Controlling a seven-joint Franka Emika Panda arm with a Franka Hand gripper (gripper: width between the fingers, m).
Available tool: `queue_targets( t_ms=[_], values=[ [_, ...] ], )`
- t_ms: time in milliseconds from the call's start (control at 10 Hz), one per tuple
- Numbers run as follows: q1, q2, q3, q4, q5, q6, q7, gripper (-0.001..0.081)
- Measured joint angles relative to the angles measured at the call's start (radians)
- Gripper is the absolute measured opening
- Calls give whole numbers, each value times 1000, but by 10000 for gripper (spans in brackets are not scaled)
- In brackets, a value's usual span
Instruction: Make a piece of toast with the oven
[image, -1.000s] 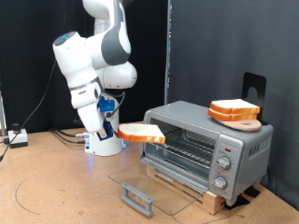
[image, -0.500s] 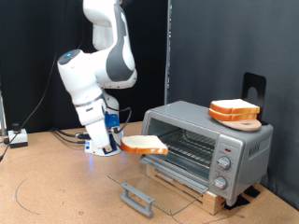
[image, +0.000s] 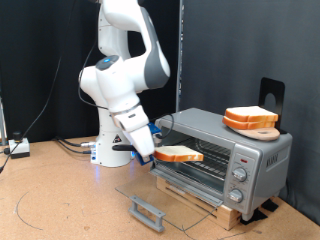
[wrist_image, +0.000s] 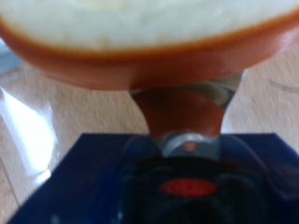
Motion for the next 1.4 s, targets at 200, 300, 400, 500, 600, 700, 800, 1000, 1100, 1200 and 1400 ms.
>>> queue_targets(
  t_ms=[200, 300, 400, 500, 600, 700, 800, 1000, 1100, 1200, 1400],
  values=[
    [21, -19, 72, -8, -23, 3, 77, 395],
    [26, -29, 114, -15, -44, 29, 121, 395],
    [27, -36, 155, -26, -73, 70, 161, 395],
    [25, -39, 183, -35, -108, 99, 197, 395],
    [19, -39, 201, -39, -145, 114, 226, 395],
    [11, -38, 208, -41, -174, 130, 236, 395],
    [3, -38, 208, -42, -192, 146, 236, 395],
    [-16, -42, 195, -42, -200, 163, 206, 395],
    [-23, -47, 174, -40, -200, 161, 177, 395],
    [-33, -53, 151, -37, -200, 151, 151, 395],
    [-52, -61, 113, -30, -200, 126, 102, 395]
  ],
)
